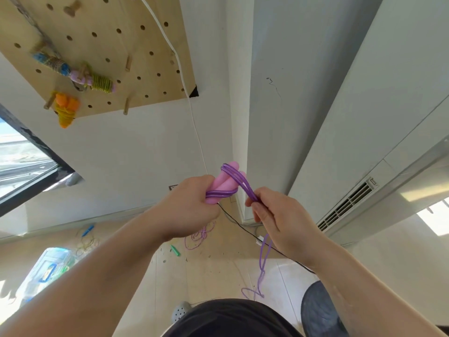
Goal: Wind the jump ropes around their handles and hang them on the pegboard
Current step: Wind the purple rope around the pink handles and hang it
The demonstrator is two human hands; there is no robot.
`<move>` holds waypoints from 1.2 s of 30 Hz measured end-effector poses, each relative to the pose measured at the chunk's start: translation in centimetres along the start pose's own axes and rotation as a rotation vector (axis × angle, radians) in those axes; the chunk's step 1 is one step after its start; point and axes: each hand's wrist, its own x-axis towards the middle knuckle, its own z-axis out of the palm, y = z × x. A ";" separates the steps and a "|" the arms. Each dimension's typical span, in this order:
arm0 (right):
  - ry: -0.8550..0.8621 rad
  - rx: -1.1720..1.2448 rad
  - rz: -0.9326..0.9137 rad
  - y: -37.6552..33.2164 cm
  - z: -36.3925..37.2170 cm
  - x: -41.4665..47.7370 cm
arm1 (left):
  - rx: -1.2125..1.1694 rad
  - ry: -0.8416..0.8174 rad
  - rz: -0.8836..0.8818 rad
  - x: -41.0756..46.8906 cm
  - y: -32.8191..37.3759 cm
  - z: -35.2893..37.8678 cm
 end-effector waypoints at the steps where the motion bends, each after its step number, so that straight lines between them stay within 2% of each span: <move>1: 0.001 -0.041 -0.022 0.2 0.0 0.0 | -0.033 -0.046 0.018 -0.2 0.0 -0.2; 5: -0.014 -0.191 -0.246 0.3 -0.3 0.6 | 0.027 -0.241 0.149 -1.1 0.6 -0.9; 9: -0.216 -0.352 -0.356 0.5 -0.8 2.0 | 0.263 -0.414 0.240 -1.6 1.0 -0.9; 12: -0.500 -0.488 -0.365 0.5 -1.3 3.3 | 0.526 -0.507 0.310 -2.4 1.0 0.1; 14: -0.648 -0.491 -0.319 0.0 -1.7 4.2 | 0.709 -0.533 0.330 -2.8 1.0 1.2; 18: -0.732 -0.596 -0.252 -1.3 -1.8 5.7 | 1.010 -0.547 0.251 -2.3 1.3 2.8; 22: -0.668 -0.660 -0.245 -2.3 -1.0 6.2 | 1.128 -0.552 0.158 -1.3 0.7 3.7; 25: -0.589 -0.647 -0.231 -3.0 -0.4 5.8 | 1.135 -0.477 0.131 -0.3 0.0 3.8; 30: -0.483 -0.638 -0.118 -2.7 0.7 4.6 | 0.971 -0.320 -0.018 1.2 -1.6 4.0; 33: -0.281 -0.573 -0.087 -1.7 1.4 3.5 | 0.783 -0.180 -0.072 2.1 -2.2 4.0; 36: 0.109 -0.471 -0.183 -1.0 2.1 2.0 | 0.604 -0.102 -0.082 2.7 -2.1 3.9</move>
